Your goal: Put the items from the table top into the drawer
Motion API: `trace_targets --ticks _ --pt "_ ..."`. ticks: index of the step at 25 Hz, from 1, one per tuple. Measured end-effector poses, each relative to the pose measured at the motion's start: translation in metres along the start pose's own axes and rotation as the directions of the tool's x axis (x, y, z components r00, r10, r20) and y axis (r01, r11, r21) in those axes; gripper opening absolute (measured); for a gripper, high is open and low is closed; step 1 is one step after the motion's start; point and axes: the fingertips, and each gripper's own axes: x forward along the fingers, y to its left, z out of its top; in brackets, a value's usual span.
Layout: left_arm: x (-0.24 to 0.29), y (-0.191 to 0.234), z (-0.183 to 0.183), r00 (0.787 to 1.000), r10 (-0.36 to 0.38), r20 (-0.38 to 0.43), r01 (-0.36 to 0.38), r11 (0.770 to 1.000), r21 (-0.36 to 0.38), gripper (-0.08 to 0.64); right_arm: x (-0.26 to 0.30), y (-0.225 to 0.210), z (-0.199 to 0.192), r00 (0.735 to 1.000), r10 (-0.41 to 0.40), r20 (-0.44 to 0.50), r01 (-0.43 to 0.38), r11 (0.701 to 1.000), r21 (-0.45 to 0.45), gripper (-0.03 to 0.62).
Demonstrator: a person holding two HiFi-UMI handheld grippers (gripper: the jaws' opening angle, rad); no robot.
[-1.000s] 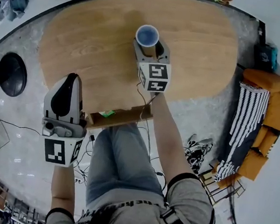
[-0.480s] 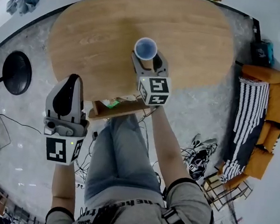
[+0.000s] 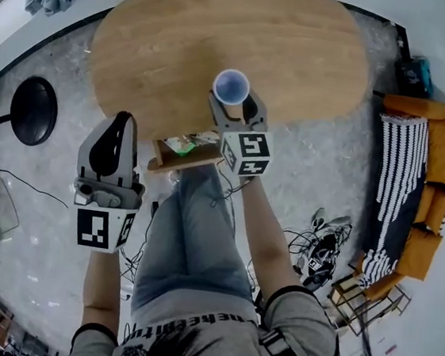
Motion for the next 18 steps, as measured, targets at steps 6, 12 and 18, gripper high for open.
trace_targets --ticks 6,12,18 --pt "-0.021 -0.013 -0.003 1.0 -0.02 0.008 0.02 1.0 -0.006 0.02 -0.031 0.01 -0.014 1.0 -0.001 -0.001 0.001 1.0 0.01 0.276" --pt "-0.027 -0.033 -0.02 0.999 -0.043 -0.002 0.043 0.998 -0.034 0.02 -0.062 0.004 -0.035 1.0 -0.012 -0.015 0.012 1.0 -0.006 0.276" --pt "-0.028 -0.056 -0.032 1.0 -0.03 0.003 0.03 0.998 -0.05 0.02 -0.092 -0.008 -0.07 0.997 0.003 -0.078 -0.006 0.999 -0.036 0.277"
